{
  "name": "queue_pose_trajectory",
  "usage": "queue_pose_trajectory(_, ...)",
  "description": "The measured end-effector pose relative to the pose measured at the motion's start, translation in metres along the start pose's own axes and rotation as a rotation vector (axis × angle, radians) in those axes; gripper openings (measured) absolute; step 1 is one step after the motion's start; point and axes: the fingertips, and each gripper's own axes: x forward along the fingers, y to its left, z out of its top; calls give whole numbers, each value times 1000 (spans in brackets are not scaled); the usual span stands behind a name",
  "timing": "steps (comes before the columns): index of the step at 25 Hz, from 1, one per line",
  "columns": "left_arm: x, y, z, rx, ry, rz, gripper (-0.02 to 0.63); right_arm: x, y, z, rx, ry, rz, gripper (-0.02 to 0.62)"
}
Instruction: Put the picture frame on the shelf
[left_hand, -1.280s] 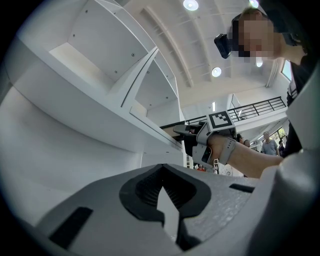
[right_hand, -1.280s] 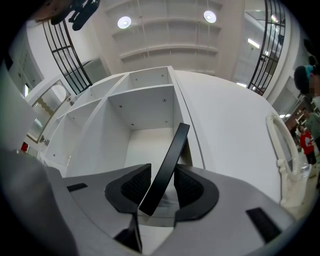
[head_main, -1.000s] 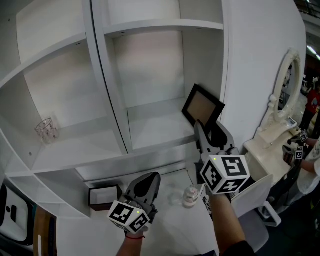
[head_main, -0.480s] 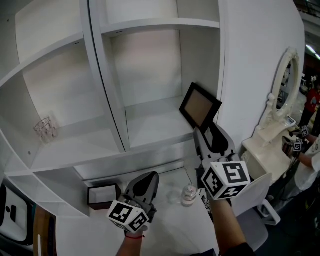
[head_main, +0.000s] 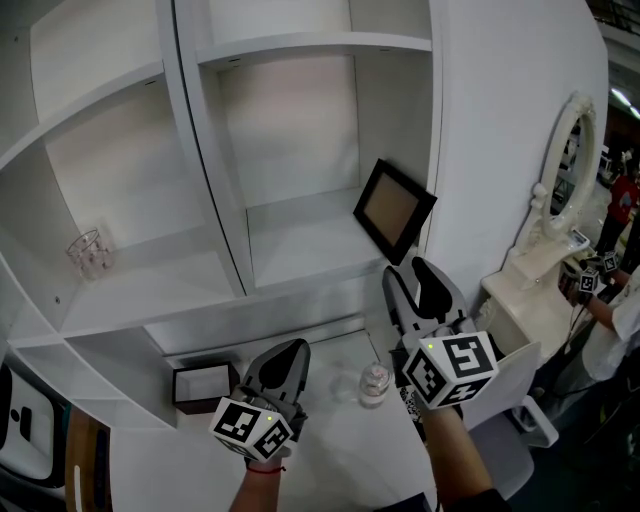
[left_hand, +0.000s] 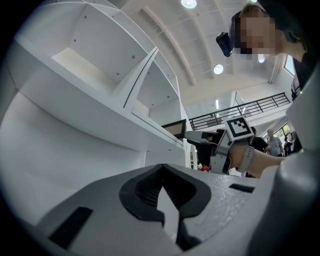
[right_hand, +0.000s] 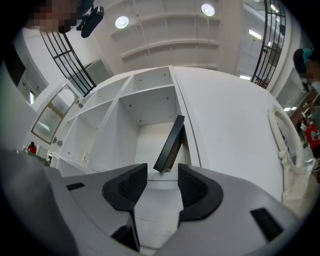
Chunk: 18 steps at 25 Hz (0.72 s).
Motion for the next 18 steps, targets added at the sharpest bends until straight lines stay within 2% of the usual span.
queue_pose_trajectory(6,-8,4,0,14,7,27,5,-13,3,-15,-2,29,37,162)
queue_pose_trajectory(13,-21,9,-5,38,15,61,5,-31,8,-39,21,61,93,48)
queue_pose_trajectory(18,-35,17,-11,52,21,93,3,-46,6,-60,12,91,124,23)
